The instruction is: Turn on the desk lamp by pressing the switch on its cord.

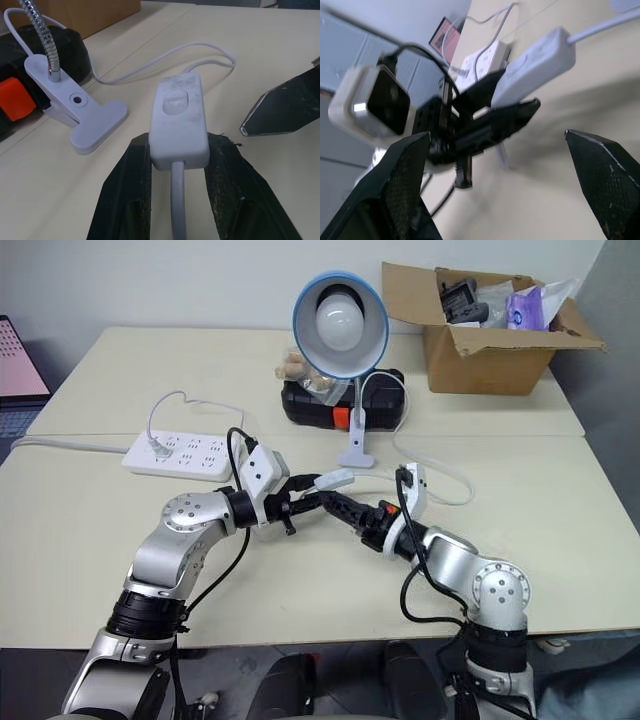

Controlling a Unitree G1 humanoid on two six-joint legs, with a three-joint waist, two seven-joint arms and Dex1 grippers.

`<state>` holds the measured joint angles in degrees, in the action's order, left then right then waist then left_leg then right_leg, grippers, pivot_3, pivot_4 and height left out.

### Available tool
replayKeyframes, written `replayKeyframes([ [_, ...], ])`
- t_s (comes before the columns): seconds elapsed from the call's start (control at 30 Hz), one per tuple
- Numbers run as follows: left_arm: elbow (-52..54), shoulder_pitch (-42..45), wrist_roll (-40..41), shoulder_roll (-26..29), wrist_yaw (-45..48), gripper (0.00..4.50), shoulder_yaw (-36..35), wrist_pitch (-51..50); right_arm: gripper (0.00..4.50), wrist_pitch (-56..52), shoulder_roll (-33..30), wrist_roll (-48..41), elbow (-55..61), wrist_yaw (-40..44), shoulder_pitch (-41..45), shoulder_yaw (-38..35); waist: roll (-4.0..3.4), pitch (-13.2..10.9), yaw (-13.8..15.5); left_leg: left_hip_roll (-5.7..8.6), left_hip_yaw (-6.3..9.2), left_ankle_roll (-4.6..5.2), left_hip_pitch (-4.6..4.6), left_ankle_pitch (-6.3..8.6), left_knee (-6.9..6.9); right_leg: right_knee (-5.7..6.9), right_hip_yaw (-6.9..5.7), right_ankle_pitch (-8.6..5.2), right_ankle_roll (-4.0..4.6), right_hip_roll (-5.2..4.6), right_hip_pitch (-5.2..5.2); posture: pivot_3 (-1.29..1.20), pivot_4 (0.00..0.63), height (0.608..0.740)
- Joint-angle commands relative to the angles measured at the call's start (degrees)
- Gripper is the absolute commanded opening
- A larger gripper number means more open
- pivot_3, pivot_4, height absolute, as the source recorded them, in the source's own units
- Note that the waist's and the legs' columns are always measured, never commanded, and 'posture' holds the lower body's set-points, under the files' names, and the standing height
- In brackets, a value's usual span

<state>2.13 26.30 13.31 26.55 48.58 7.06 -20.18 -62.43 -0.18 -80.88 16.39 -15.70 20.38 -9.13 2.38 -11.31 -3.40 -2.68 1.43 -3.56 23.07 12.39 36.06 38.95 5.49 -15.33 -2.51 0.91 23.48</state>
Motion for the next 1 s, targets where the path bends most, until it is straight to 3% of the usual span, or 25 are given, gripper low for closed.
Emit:
replayKeyframes([
  [0.03,3.8,0.9,0.1,-0.2,-1.3,1.13,0.0,-1.3,4.50,4.0,2.4,-6.0,-2.2,-5.3,2.3,-0.7,0.00,0.0,0.0,0.00,0.00,0.00,0.01,0.00,0.00,0.00,0.00,0.00,0.00,0.00,0.01,0.00,0.150,0.740],
  [0.87,7.0,-0.2,-0.1,1.5,-1.4,1.13,0.2,-3.1,4.50,10.7,4.7,-6.7,-6.6,-7.0,3.4,2.9,-0.02,0.0,-0.3,-0.02,0.00,0.00,0.04,0.00,-0.03,-0.04,-0.01,-0.01,0.01,0.01,0.05,0.00,0.150,0.740],
  [1.0,7.1,-0.4,0.0,1.8,-1.2,1.13,0.2,-3.0,3.79,11.2,4.8,-6.8,-7.0,-7.0,3.5,2.9,-0.02,0.0,-0.3,-0.02,0.00,0.00,0.05,0.00,-0.04,-0.04,0.00,-0.01,0.01,0.01,0.06,0.00,0.150,0.740],
])
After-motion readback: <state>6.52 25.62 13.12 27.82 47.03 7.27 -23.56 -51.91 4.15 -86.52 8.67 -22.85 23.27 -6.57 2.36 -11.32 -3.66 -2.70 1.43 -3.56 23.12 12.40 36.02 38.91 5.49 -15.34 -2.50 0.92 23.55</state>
